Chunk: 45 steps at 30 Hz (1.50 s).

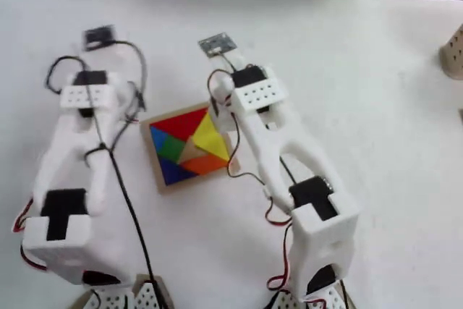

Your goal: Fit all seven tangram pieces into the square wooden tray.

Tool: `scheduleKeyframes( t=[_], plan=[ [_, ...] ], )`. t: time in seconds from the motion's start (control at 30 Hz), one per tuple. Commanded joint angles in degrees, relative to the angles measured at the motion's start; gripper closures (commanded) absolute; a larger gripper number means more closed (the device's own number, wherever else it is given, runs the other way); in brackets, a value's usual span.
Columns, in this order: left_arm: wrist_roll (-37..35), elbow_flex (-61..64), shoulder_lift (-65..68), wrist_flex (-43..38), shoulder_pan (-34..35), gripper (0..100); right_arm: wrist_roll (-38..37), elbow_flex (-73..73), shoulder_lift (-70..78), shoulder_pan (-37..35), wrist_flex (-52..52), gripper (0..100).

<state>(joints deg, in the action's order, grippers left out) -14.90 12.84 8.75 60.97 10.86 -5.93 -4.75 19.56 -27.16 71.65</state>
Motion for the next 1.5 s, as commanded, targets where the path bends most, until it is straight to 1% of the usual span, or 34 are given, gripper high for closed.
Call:
scheduleKeyframes(
  t=[0.0,0.1,0.23,0.33,0.4,0.53,0.7,0.87,0.93,1.03,1.17,1.3,1.4,1.47],
  plan=[
    [-8.26,-0.97,-2.86,-5.54,5.41,91,0.79,1.49,-4.7,-3.82,0.04,98.1],
    [-6.42,0.44,-2.77,-7.47,3.65,92,0.79,4.75,-6.02,-6.02,-2.33,98.1],
    [-2.2,3.6,-2.77,-13.01,1.54,92,0.35,8.79,-6.11,-7.25,-8.22,98.1],
    [-1.85,3.87,-2.86,-14.42,1.54,92,0.35,11.34,-5.76,-7.34,-12.53,98.1],
    [-2.11,3.78,-2.86,-14.51,1.71,92,0.26,12.22,-5.32,-7.34,-14.64,98.1],
    [-2.64,3.16,-2.86,-15.21,4.79,92,0.26,12.31,-3.38,-9.01,-17.54,98.1],
    [-9.23,2.46,-2.86,-15.47,8.57,92,0.26,11.96,-1.1,-12.88,-20.97,98.1],
    [-9.41,2.29,-2.86,-15.56,9.1,92,0.26,11.87,-1.1,-15.78,-23.96,98.1],
    [-9.41,2.29,-2.86,-15.56,9.1,92,0.18,11.16,-1.36,-17.01,-24.13,98.1],
    [-9.49,2.29,-2.86,-15.56,9.1,92,0.18,9.05,-2.95,-17.27,-20.7,98.1],
    [-9.49,2.29,-2.86,-15.56,9.1,92,0.35,8.97,-8.13,-13.93,-17.27,98.1],
    [-9.49,2.29,-2.86,-15.65,9.1,92,0.35,12.48,-13.32,-11.03,-15.96,98.1],
    [-9.49,2.29,-2.86,-15.65,9.19,92,0.35,18.2,-15.69,-12.26,-15.96,98.1],
    [-9.58,2.29,-2.86,-16.53,9.98,92,0.35,21.63,-16.66,-15.6,-16.31,98.1]
  ],
)
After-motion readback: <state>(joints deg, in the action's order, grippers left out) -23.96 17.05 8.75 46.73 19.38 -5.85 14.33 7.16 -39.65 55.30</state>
